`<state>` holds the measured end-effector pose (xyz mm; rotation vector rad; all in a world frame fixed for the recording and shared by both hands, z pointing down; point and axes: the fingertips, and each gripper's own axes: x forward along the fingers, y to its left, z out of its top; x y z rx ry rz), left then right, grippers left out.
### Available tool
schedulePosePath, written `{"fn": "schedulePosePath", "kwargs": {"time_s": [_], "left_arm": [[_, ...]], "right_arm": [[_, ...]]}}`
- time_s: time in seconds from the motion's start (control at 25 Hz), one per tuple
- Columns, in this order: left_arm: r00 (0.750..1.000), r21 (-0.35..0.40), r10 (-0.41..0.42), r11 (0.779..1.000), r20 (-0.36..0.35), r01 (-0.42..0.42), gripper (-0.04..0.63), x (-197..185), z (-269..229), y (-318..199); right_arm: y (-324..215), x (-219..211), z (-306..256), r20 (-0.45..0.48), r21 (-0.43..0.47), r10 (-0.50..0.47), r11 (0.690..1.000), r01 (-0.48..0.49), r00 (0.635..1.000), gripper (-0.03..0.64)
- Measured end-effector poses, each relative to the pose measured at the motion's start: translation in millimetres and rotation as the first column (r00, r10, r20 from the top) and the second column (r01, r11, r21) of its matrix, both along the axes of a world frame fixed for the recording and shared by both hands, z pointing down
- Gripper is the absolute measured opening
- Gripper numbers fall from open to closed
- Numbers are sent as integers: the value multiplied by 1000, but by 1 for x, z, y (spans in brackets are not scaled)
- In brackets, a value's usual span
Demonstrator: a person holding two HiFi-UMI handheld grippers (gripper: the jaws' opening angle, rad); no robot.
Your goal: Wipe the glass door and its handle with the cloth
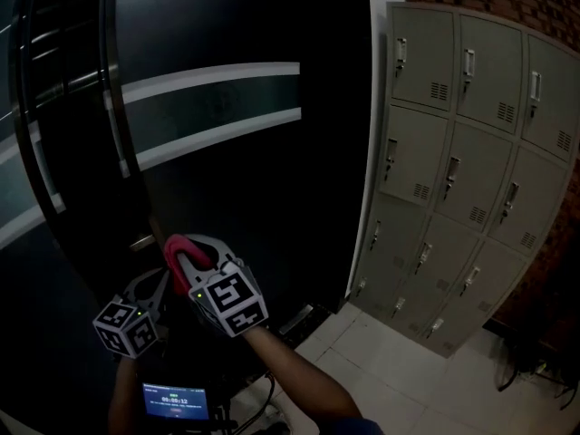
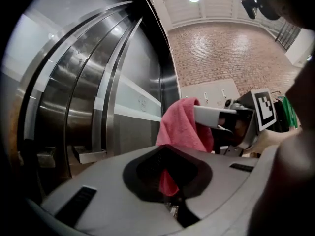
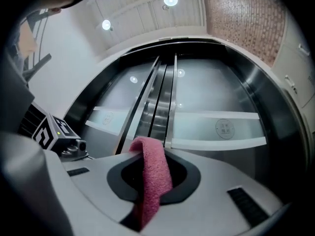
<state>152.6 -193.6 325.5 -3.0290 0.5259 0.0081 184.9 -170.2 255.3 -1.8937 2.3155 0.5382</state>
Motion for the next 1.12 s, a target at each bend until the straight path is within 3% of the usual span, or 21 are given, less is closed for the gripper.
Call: {"fn": "schedulePosePath", "kwargs": {"time_s": [0.28,0.44,0.64,0.76,0.92,1.0,1.12], "left_arm": [[993,28,-22,999,-113,26,12,42,-69,-68],[985,94,-121,987,-126,133,12,55,-103,-105],[949,101,-283,949,-138,297,12,61,-118,-134],[936,102,-336,932,-106,347,12,79,-113,-138],[897,116,-429,891,-103,439,12,102,-110,-143],[871,102,-477,866,-118,489,12,116,-105,-149],[853,76,-506,852,-129,517,12,151,-99,-158]], "right_arm": [[-117,50,-91,-25,81,-140,987,142,990,29],[-166,73,-137,-56,121,-196,972,202,979,29],[-211,73,-144,-34,117,-312,942,314,950,29],[-232,73,-133,-16,98,-382,919,382,924,29],[-250,81,-132,9,89,-493,867,490,870,29],[-252,94,-130,-10,83,-528,846,527,849,29],[-255,140,-130,-19,88,-531,843,530,847,29]]}}
